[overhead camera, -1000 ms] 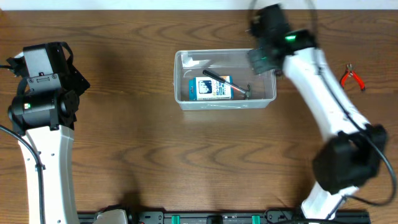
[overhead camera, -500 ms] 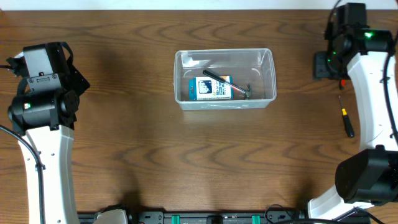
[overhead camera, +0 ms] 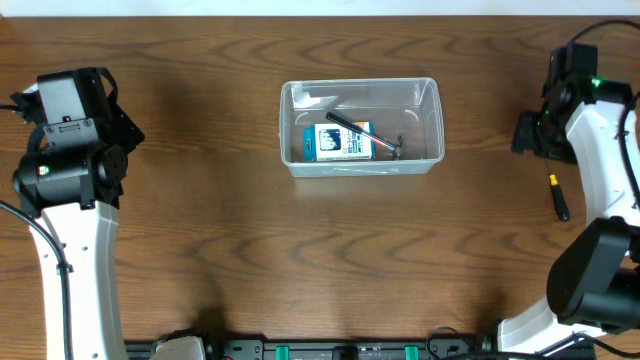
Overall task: Pack container
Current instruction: 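Move the right gripper right and grasp the yellow-handled screwdriver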
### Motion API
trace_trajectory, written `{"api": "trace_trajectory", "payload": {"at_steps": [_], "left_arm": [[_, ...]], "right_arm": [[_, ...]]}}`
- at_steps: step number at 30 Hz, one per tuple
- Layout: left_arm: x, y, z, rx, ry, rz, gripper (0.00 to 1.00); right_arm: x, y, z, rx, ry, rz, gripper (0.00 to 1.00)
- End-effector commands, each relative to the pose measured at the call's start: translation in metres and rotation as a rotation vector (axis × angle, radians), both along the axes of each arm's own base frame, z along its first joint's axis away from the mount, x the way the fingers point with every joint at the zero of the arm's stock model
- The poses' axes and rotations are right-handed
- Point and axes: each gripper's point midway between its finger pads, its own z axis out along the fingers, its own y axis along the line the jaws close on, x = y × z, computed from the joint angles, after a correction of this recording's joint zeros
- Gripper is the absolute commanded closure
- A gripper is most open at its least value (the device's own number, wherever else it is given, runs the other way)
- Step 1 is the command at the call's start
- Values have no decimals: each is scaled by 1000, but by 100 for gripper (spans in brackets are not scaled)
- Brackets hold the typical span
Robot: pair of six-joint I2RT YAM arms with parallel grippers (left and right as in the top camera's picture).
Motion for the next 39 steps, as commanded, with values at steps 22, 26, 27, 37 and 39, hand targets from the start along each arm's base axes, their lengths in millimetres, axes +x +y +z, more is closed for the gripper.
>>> {"api": "trace_trajectory", "payload": {"at_steps": [22, 26, 27, 37, 39], "left_arm": [[-1, 4, 3, 12, -8, 23, 2], [-1, 4, 3, 12, -7, 23, 2], [-1, 4, 3, 12, -7, 23, 2], [-1, 4, 3, 12, -7, 23, 2], [-1, 4, 3, 12, -7, 23, 2]], "right_arm": [[-54, -73, -59, -22, 110, 46, 33], [-55, -80, -68, -50, 131, 188, 32], [-55, -80, -70, -55, 134, 222, 32], [-47, -68, -87, -41, 114, 482, 32], [-46, -63, -91, -24, 101, 508, 35]]}}
